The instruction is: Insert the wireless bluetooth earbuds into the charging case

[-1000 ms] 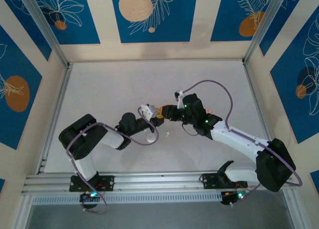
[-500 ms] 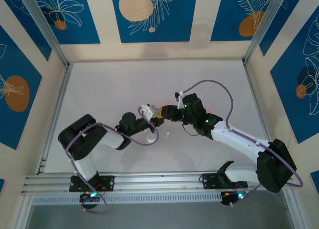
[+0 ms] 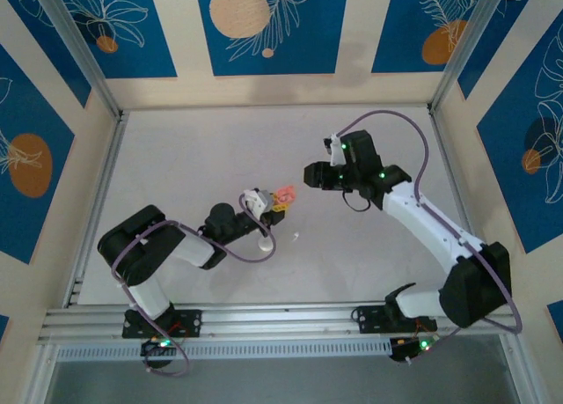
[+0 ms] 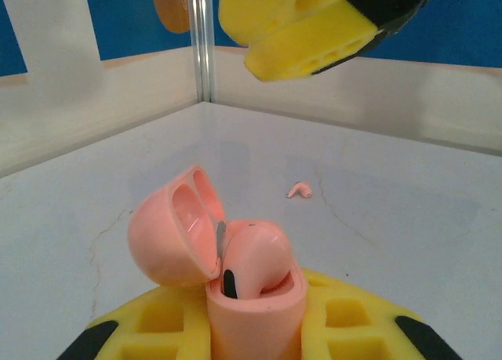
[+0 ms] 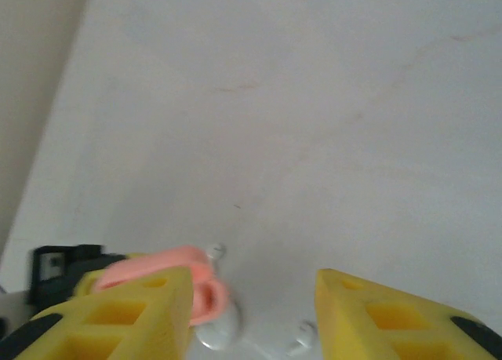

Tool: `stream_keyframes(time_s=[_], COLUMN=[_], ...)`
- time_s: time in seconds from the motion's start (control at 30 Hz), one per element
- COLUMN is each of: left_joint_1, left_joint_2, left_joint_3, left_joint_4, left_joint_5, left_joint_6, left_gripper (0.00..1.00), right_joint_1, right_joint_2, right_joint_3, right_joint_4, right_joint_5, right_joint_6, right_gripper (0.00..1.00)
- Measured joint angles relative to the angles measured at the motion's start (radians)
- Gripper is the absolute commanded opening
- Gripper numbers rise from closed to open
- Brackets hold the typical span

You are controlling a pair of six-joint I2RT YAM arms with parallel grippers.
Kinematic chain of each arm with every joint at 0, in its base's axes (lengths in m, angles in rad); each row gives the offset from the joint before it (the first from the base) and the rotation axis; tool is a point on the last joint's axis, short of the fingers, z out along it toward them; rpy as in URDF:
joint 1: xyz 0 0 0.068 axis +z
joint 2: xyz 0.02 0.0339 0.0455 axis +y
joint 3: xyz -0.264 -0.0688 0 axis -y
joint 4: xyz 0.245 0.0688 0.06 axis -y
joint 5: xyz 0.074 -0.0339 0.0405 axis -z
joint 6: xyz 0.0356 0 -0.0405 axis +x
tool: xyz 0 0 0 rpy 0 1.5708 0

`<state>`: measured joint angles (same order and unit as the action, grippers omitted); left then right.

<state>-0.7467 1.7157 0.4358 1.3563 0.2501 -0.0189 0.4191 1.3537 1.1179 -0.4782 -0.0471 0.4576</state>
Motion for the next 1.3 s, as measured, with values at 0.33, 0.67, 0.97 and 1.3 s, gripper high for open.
stream_keyframes(time_s=[0.33,0.67,0.97,1.3], left_joint_1=[0.000,0.000,0.000,0.000], left_joint_2=[0.000,0.000,0.000,0.000], left_joint_3=[-0.018,-0.019,-0.019,-0.025], left_joint_4=[0.005,0.005,0.005,0.005], left_joint_5=[-0.020,-0.050,-0.069,-0.078], left_joint_6=[0.029,0.054,0.056,0.056], left_gripper=[0.14,0.15,0.15,0.15], right_joint_1=[-0.285,-0.473,-0.487,-0.487], right_joint_2=[0.383,0.575,0.634,0.720], right_joint_3=[0.263,0.392,0.393,0.451], right_joint_4=[-0.383,-0.517,-0.535,-0.520], right_joint_5=[0.046,0.066,0.047,0.041], right_joint_6=[-0.106,-0.129,-0.130,-0.140], right_gripper=[0.46,0.47,0.49,0.50])
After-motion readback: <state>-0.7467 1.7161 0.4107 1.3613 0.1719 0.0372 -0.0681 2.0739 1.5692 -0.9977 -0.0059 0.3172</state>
